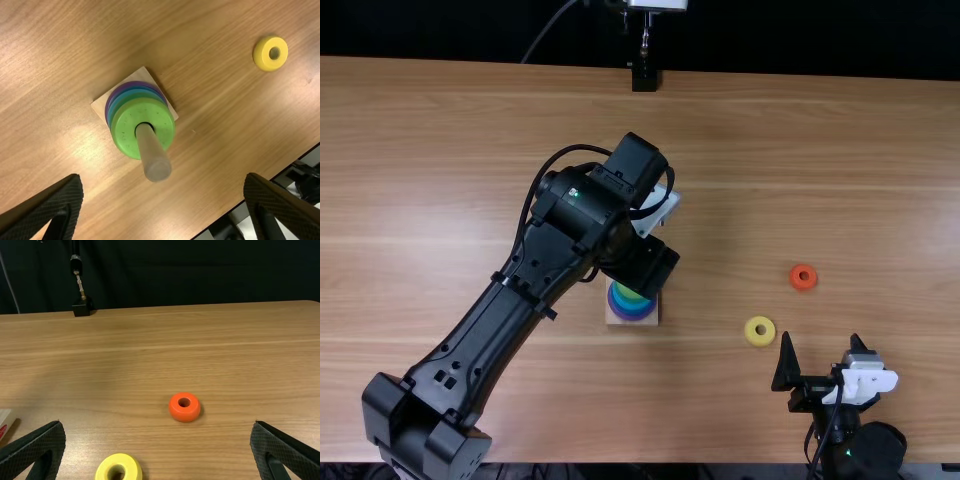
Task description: Build the Hanoi tower: stack the rings onto the peg from bottom to top in this color order: purple, dark blue, light blue, dark green, light green, yellow, orange.
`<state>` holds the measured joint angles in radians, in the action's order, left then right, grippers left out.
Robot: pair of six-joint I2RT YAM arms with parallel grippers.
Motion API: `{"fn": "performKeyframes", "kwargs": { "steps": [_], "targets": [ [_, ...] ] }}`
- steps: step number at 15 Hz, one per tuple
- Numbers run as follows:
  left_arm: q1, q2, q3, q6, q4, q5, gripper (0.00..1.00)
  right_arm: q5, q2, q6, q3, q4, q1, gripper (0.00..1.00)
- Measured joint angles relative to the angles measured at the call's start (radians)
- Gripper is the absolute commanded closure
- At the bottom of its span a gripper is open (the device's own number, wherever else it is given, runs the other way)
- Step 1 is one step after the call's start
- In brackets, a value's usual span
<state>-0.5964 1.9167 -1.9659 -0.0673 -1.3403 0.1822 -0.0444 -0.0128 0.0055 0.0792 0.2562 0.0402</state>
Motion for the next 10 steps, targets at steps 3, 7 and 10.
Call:
{"fn": "performKeyframes", "kwargs": {
  "steps": [3,7,10],
  "targets": [
    [0.008,0.0,0.0,0.001,0.037,0.001,0.0,0.0,0.0,-0.001,0.0,-0.001,0.0,0.0],
    [0.146,-0.099,0.073,0.0,0.273,0.002,0.0,0.0,0.0,-0.001,0.0,-0.001,0.0,0.0],
    [0.249,-0.277,0.266,0.0,0.407,-0.019,0.0,0.0,0.0,0.0,0.0,-0.001,0.0,0.0]
  ]
}}
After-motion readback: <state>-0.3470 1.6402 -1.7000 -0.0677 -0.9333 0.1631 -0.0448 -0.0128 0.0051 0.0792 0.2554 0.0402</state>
